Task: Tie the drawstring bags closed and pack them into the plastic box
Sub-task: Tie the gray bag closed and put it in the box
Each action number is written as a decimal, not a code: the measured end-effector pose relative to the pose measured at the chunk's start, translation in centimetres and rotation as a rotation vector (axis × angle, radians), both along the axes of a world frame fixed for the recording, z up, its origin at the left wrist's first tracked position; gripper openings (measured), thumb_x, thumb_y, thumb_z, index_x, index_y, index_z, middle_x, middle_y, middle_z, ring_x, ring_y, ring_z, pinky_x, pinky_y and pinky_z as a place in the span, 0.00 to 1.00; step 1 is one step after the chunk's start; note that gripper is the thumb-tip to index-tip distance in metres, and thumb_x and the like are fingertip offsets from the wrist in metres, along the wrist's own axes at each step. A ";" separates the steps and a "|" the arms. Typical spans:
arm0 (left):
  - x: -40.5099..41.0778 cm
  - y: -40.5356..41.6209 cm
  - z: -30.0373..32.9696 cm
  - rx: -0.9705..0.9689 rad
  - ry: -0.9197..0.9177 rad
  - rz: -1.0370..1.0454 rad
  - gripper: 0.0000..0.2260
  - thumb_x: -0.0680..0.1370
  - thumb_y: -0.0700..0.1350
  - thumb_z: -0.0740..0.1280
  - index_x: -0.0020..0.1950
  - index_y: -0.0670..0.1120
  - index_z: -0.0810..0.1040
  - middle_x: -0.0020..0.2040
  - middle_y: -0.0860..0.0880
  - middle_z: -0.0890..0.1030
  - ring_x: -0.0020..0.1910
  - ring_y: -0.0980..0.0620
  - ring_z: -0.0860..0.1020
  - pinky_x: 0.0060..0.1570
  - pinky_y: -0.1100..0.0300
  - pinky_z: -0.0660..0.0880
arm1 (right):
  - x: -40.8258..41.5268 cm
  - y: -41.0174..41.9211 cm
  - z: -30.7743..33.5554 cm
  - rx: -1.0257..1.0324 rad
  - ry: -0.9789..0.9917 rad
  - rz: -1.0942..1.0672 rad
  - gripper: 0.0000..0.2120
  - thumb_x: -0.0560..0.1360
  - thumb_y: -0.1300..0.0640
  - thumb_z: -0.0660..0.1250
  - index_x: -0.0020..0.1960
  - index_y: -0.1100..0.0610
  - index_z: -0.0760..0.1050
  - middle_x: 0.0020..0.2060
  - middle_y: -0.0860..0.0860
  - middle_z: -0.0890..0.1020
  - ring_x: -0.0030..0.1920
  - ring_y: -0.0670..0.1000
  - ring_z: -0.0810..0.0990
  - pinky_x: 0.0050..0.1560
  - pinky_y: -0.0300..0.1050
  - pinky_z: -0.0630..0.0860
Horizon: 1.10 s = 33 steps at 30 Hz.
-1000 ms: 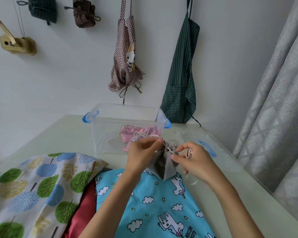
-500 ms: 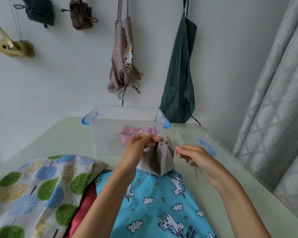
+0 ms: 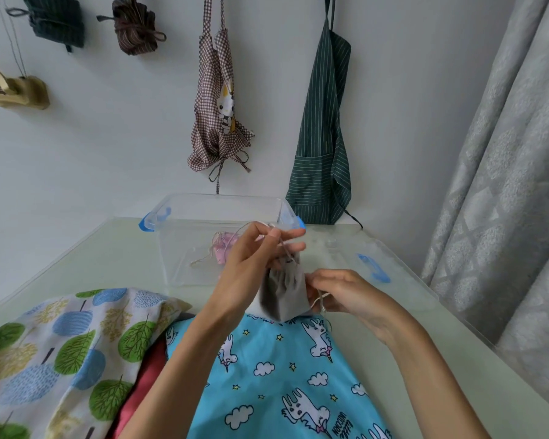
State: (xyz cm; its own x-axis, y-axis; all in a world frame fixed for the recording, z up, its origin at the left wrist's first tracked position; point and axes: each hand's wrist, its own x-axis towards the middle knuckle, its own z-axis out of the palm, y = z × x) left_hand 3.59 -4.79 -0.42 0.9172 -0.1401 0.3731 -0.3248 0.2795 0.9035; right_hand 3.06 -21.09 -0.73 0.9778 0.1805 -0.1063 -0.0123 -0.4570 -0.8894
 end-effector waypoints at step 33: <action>0.5 1.3 -0.7 0.310 0.385 -0.371 0.12 0.79 0.45 0.62 0.45 0.39 0.81 0.40 0.44 0.79 0.35 0.55 0.78 0.35 0.69 0.77 | -2.2 -2.6 1.6 -0.305 -0.115 0.216 0.20 0.70 0.45 0.71 0.61 0.45 0.76 0.53 0.39 0.81 0.47 0.38 0.80 0.54 0.36 0.74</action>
